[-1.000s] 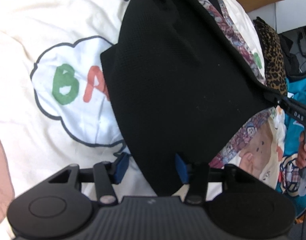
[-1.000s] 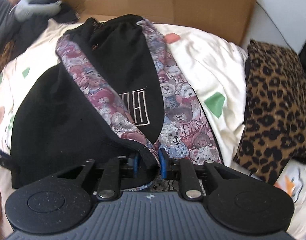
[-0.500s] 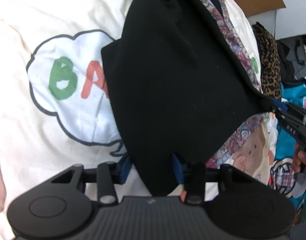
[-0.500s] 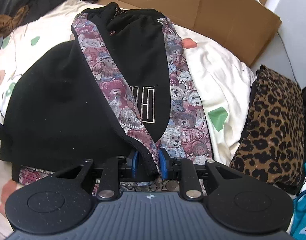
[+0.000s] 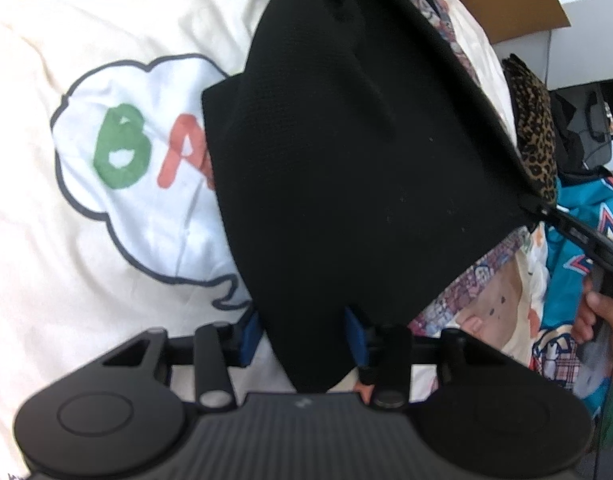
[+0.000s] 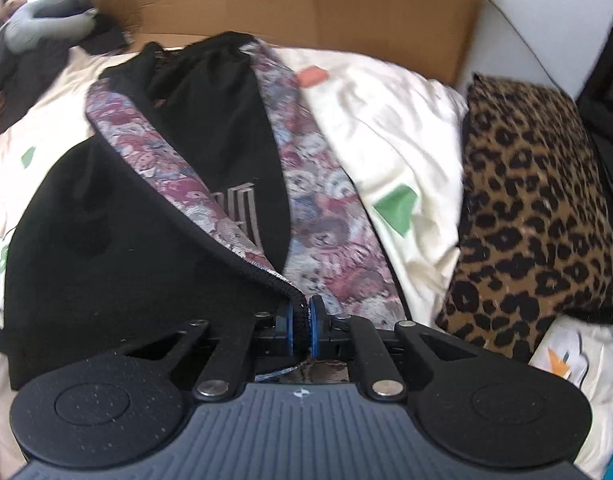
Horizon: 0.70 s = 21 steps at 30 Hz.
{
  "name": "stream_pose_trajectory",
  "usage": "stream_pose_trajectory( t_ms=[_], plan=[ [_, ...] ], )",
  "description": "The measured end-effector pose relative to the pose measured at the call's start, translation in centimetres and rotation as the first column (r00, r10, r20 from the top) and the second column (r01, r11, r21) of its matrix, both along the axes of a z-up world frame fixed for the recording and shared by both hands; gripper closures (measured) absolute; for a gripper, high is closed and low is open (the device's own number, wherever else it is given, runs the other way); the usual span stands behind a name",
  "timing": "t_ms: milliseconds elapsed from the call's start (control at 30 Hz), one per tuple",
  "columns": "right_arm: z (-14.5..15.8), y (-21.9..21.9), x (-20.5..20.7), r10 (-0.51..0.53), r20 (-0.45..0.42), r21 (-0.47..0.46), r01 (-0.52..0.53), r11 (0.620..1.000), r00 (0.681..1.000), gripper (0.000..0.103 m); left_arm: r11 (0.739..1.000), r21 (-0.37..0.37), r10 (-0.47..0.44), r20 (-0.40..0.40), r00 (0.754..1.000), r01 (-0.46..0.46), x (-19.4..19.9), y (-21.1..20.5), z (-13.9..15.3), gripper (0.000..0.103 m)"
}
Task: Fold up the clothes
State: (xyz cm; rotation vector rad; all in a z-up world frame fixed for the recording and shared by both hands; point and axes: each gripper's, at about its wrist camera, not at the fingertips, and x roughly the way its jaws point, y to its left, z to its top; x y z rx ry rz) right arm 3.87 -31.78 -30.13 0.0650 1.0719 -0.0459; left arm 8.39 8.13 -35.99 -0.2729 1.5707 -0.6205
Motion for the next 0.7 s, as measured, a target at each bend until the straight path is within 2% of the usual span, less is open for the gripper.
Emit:
stream_pose_trajectory(
  t_ms=[33, 200, 267, 400, 500, 700],
  plan=[
    [-0.5, -0.4, 0.1, -0.016, -0.009, 0.007, 0.016, 1.000, 1.000, 0.096, 1.000, -0.013, -0.003, -0.005, 1.000, 0.003, -0.1, 0.1, -0.1, 0.057],
    [-2.6, -1.2, 0.3, -0.066, -0.043, 0.031, 0.068, 0.997, 0.997, 0.097, 0.999, -0.054, -0.009, -0.042, 0.999, 0.007, -0.6, 0.5, -1.0, 0.074],
    [-3.1, -1.5, 0.4, -0.087, -0.052, 0.050, 0.090, 0.995, 0.995, 0.097, 0.998, -0.066, 0.009, -0.053, 0.999, -0.012, -0.7, 0.6, -1.5, 0.077],
    [-3.2, -2.0, 0.3, -0.130, -0.053, 0.092, 0.135, 0.987, 0.990, 0.097, 0.995, -0.084, 0.043, -0.059, 0.997, -0.048, -1.0, 1.2, -2.2, 0.098],
    [-2.5, -2.4, 0.2, -0.152, -0.040, 0.118, 0.156, 0.981, 0.988, 0.097, 0.993, -0.113, 0.034, -0.055, 0.998, -0.041, -1.1, 0.8, -1.8, 0.102],
    [-0.3, -3.4, -0.3, -0.180, 0.005, 0.159, 0.176, 0.971, 0.984, 0.097, 0.987, -0.158, -0.016, -0.012, 1.000, 0.014, -0.9, 0.5, 1.2, 0.102]
  ],
)
